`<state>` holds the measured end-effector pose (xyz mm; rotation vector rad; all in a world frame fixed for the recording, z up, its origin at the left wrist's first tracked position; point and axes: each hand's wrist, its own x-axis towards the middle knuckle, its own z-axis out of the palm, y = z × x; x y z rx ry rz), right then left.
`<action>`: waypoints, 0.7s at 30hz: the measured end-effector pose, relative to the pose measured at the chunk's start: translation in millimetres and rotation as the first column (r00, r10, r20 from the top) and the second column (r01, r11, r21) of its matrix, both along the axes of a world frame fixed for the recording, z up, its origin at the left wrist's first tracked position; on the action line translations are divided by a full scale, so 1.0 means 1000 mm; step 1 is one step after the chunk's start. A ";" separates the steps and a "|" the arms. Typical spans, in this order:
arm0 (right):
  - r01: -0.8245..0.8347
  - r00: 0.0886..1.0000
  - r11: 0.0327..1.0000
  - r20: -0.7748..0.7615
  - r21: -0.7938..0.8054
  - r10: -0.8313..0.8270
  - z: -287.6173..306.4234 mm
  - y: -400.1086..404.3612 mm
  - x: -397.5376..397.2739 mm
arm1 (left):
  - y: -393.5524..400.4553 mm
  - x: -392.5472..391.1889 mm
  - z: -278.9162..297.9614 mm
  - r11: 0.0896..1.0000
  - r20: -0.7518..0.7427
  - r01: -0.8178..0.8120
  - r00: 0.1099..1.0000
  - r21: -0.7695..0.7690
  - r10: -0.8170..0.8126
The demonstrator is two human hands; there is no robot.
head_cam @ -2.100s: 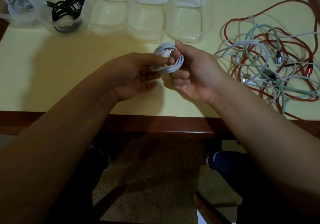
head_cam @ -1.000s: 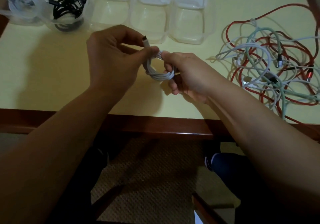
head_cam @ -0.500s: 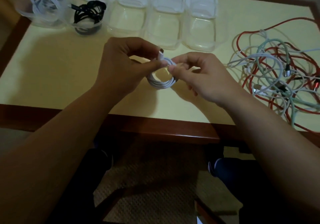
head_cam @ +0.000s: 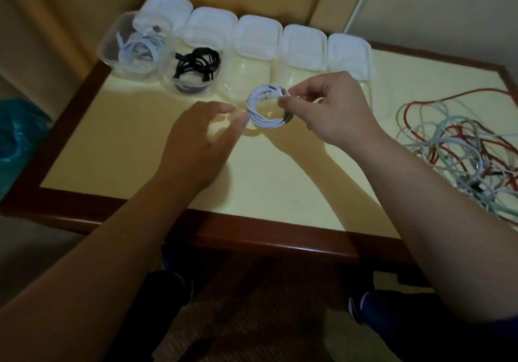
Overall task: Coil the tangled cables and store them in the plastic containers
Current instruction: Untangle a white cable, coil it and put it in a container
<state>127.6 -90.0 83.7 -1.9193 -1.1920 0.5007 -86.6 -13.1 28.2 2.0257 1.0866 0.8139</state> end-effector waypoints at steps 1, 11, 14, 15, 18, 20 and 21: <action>0.017 1.000 1.000 0.007 0.013 -0.017 0.002 0.012 0.002 | 0.004 -0.002 -0.005 1.000 -0.089 -0.005 0.996 0.014 0.006; 0.130 0.944 0.986 0.317 -0.103 -0.092 0.000 0.125 0.023 | 0.005 -0.001 -0.034 0.973 -0.600 0.165 0.799 0.164 -0.034; 0.185 0.896 0.966 0.435 -0.178 -0.091 0.002 0.139 0.029 | 0.006 0.000 -0.034 0.971 -0.622 0.177 0.782 0.163 -0.038; 0.194 0.885 0.962 0.457 -0.192 -0.088 0.002 0.142 0.031 | 0.006 0.000 -0.035 0.970 -0.622 0.179 0.782 0.167 -0.037; 0.187 0.860 0.957 0.508 -0.219 -0.052 -0.001 0.148 0.031 | 0.007 -0.001 -0.035 0.965 -0.623 0.182 0.782 0.187 -0.026; 0.161 0.855 0.955 0.519 -0.250 -0.009 -0.006 0.150 0.031 | 0.006 -0.001 -0.036 0.965 -0.621 0.183 0.783 0.186 -0.029; 0.150 0.855 0.951 0.519 -0.270 0.012 -0.007 0.150 0.031 | 0.006 -0.001 -0.035 0.967 -0.623 0.183 0.782 0.178 -0.033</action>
